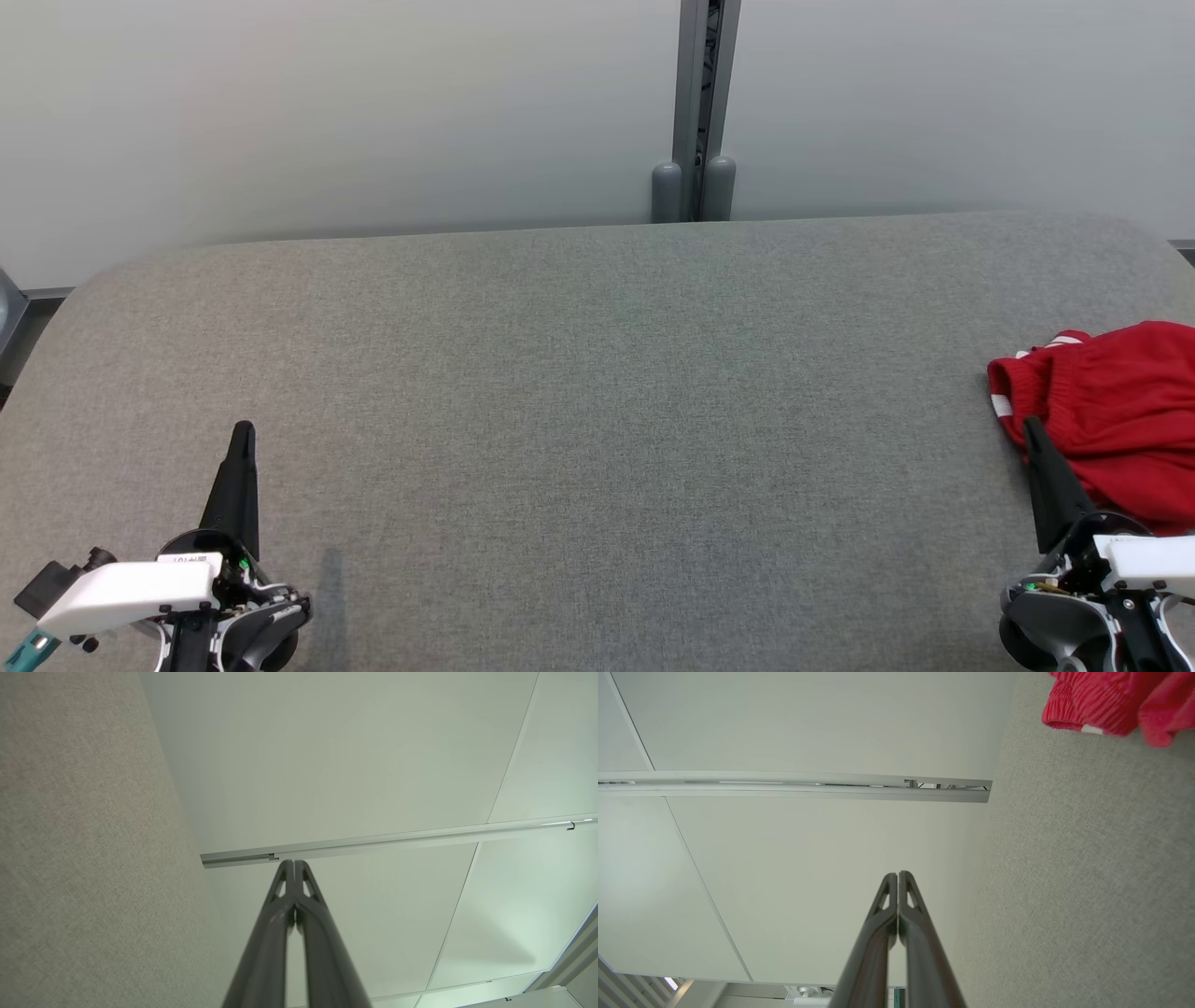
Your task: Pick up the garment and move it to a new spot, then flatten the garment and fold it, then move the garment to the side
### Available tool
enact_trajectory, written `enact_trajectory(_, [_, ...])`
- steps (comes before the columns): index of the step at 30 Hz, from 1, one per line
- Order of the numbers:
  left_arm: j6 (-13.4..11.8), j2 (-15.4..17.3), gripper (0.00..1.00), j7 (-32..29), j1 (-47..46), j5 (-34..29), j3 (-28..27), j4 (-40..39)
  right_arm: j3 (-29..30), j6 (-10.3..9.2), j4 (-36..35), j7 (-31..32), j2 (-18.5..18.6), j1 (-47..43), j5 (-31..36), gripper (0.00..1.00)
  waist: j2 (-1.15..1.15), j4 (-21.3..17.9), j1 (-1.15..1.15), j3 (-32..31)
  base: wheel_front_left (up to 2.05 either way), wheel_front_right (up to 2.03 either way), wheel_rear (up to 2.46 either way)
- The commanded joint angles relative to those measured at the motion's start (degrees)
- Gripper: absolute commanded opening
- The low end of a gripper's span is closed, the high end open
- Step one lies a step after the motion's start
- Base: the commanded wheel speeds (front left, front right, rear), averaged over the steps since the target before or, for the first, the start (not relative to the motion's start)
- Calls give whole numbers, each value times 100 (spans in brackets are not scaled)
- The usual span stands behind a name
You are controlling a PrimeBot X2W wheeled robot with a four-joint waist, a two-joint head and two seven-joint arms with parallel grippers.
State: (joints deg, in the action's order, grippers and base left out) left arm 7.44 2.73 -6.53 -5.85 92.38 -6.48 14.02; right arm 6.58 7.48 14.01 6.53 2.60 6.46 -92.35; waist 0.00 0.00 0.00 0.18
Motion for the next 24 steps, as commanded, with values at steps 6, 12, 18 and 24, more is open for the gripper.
enact_trajectory(6, [23,28,0,-20,-72,9,-23,-14,6,2,-22,20,53,-54,-15,0,0,0,0,0,0,0,0])
enact_trajectory(12, [23,28,0,-20,-72,9,-23,-14,6,2,-22,20,53,-54,-15,0,0,0,0,0,0,0,0])
enact_trajectory(18, [23,28,0,-20,-72,9,-23,-14,6,2,-22,20,53,-54,-15,0,0,0,0,0,0,0,0])
enact_trajectory(24, [23,28,0,-20,-72,9,-23,-14,6,2,-22,20,53,-54,-15,0,0,0,0,0,0,0,0])
